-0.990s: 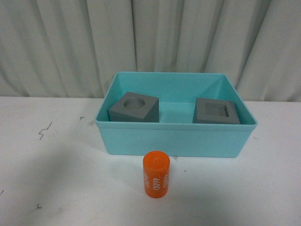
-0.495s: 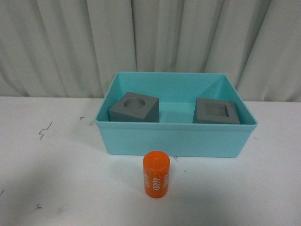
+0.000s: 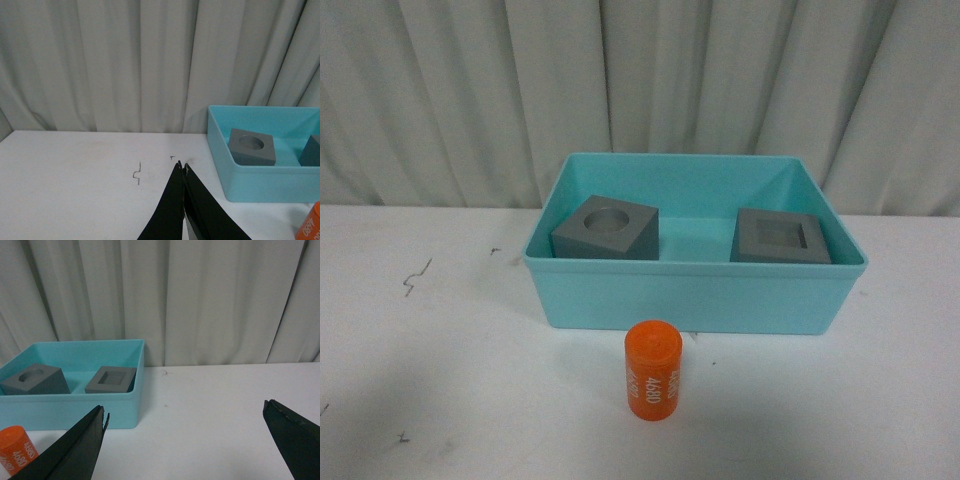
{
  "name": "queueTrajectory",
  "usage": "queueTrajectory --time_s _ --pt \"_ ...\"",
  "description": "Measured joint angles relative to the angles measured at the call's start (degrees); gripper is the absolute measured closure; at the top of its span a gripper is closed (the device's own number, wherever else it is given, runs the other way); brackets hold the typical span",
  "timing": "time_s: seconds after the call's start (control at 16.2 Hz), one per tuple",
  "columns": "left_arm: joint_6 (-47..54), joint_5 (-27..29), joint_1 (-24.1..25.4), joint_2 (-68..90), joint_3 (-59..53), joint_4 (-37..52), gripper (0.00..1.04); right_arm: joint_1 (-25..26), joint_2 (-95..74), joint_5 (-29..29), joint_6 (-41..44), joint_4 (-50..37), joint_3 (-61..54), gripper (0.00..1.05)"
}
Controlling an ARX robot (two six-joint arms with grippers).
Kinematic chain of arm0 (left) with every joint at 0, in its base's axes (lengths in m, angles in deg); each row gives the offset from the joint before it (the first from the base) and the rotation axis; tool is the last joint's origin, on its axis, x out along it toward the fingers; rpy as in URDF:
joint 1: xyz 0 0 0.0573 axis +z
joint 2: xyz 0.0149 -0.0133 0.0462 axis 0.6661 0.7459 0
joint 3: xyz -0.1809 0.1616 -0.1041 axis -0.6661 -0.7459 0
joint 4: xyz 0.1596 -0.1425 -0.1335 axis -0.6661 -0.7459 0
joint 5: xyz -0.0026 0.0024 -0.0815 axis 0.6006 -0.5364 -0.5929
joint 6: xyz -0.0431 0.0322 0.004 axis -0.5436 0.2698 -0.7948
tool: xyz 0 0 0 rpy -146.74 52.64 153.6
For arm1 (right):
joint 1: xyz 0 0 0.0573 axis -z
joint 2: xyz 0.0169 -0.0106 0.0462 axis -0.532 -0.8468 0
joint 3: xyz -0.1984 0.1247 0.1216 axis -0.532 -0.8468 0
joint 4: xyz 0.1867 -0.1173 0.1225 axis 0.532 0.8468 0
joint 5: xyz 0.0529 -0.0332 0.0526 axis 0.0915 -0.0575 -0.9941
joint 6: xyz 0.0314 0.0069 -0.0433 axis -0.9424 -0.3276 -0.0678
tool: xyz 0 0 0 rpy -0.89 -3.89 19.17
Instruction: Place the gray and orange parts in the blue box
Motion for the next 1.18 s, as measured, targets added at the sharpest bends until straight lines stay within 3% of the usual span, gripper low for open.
queueTrajectory --time_s 0.68,0.8,0.99,1.05,1.18 --pt "0.0 0.0 0.0 -12.4 0.0 -12.8 1.03 0.0 0.0 0.0 0.0 0.0 0.0 0.06" --pt "0.0 0.0 0.0 -21.6 0.0 -23.1 1.03 0.0 0.0 0.0 0.0 0.0 0.0 0.06" --pt "0.0 0.0 0.0 -22.0 0.0 -23.1 1.03 0.0 0.0 0.0 0.0 0.0 0.0 0.06" --pt "0.0 0.0 0.0 -22.1 0.0 -22.9 1.02 0.0 0.0 0.0 0.0 0.0 0.0 0.06" --pt "0.0 0.0 0.0 -22.1 0.0 -22.9 0.78 0.0 0.0 0.0 0.0 0.0 0.0 0.06"
